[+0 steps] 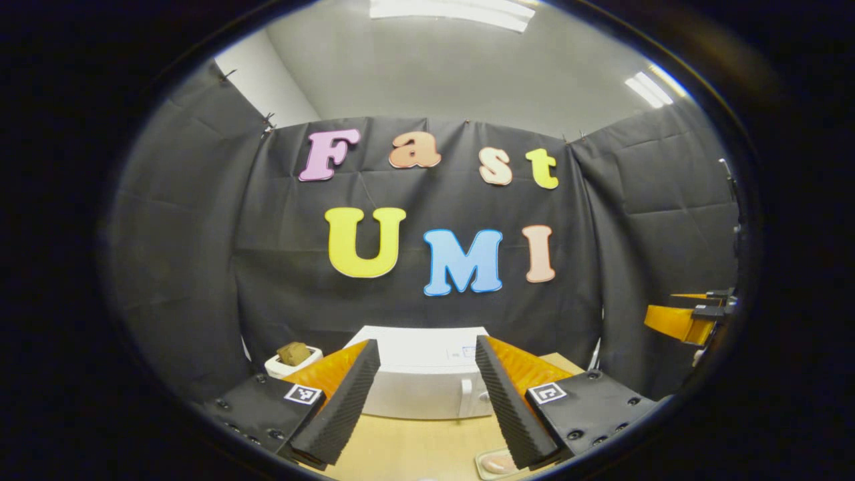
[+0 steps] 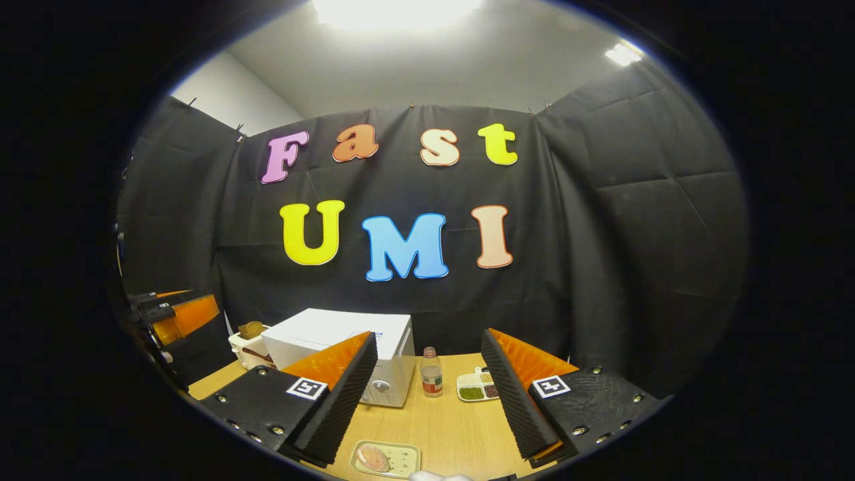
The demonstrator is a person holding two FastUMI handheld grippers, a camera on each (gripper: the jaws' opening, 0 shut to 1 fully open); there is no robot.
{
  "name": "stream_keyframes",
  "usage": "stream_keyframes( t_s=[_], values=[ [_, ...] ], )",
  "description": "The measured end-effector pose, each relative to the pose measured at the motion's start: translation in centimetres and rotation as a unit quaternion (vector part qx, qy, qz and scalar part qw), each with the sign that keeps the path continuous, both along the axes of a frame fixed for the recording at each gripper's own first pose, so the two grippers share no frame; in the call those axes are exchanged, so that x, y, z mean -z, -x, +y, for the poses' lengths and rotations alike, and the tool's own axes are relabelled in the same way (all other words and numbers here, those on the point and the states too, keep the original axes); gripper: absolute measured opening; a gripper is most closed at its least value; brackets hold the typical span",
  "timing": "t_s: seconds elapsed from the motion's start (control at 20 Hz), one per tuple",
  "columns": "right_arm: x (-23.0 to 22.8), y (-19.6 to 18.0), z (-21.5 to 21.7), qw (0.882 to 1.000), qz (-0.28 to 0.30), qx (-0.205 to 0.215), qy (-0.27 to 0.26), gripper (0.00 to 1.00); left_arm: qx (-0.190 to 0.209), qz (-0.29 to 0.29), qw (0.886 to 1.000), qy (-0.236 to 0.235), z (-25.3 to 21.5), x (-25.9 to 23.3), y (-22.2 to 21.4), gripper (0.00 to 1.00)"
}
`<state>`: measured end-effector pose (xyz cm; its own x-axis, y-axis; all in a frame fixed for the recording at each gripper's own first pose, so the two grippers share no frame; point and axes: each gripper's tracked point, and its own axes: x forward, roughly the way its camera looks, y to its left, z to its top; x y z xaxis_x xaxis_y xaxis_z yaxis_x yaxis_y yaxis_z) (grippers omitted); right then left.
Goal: Open the microwave oven with the left hand, put the food in, and close the microwave oven.
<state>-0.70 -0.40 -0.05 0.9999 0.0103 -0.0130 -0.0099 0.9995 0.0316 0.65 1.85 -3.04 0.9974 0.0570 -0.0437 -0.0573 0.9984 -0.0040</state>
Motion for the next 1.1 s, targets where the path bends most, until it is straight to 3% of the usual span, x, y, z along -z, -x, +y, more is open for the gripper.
stream_keyframes(
  t_s=[0.25, 0.5, 0.7, 1.1],
  values=[
    [-1.4, 0.3, -0.7, 1.0, 0.001, 0.001, 0.002, 0.96, 0.011, 0.01, 1.0, -0.022, -1.4, 4.5, -2.2, 0.96],
    [-2.9, 1.4, -1.6, 1.0, 0.02, 0.007, 0.0, 0.96, 0.051, 0.043, 0.998, -0.001, -5.9, 13.7, -6.3, 0.94],
    [-3.0, 2.9, -3.8, 0.998, 0.04, 0.04, 0.026, 0.96, 0.08, 0.06, 0.995, 0.006, -9.3, 20.6, -11.4, 0.96],
    [-0.3, 5.4, -6.9, 0.988, 0.089, 0.122, 0.031, 0.96, 0.062, 0.117, 0.99, 0.048, -9.5, 31.2, -21.8, 0.94]
  ],
)
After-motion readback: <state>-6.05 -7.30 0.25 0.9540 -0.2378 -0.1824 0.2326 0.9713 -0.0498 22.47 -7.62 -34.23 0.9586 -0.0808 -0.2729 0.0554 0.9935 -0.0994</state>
